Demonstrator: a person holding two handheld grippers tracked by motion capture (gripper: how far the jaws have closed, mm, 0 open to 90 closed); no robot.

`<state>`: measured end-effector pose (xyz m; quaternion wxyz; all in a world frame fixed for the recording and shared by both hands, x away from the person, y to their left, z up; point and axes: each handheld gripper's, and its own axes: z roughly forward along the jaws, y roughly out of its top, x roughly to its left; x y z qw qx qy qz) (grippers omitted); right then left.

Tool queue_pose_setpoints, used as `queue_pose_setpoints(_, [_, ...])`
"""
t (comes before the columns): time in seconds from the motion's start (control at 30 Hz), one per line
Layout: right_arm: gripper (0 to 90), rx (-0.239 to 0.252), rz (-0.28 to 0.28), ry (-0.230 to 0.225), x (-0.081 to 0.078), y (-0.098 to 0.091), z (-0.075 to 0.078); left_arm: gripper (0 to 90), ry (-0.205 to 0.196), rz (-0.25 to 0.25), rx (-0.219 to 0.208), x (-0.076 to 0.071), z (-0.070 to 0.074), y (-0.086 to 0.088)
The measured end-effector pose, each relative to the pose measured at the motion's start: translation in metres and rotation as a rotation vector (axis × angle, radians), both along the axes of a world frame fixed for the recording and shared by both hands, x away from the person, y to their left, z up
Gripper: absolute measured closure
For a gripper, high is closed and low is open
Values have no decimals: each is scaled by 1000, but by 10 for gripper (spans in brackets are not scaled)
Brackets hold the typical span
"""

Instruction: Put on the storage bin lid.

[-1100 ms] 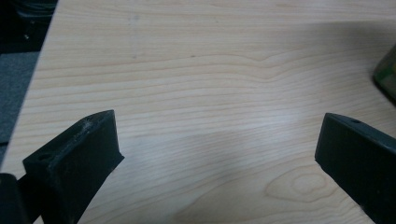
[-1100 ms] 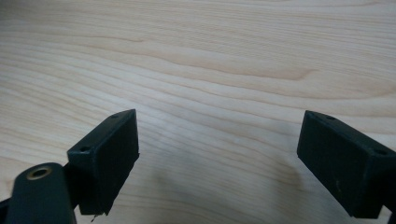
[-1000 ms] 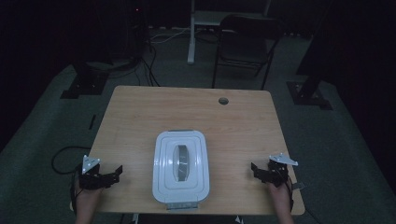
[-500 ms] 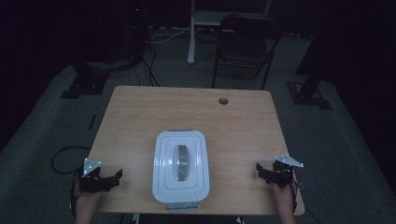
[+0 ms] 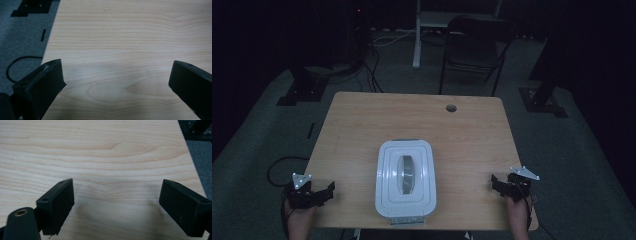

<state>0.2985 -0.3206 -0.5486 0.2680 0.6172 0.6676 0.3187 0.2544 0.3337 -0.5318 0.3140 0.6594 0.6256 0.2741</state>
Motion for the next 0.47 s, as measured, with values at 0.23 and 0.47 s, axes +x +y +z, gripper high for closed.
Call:
queue_pose_setpoints(0.23, [126,-11,-29,16,1,-4,-1,7,5,40,-14,-1,-2,6])
queue_pose_setpoints(0.47, [137,-30,-28,39,4,-2,-1,6,9,51,-9,-1,-4,6])
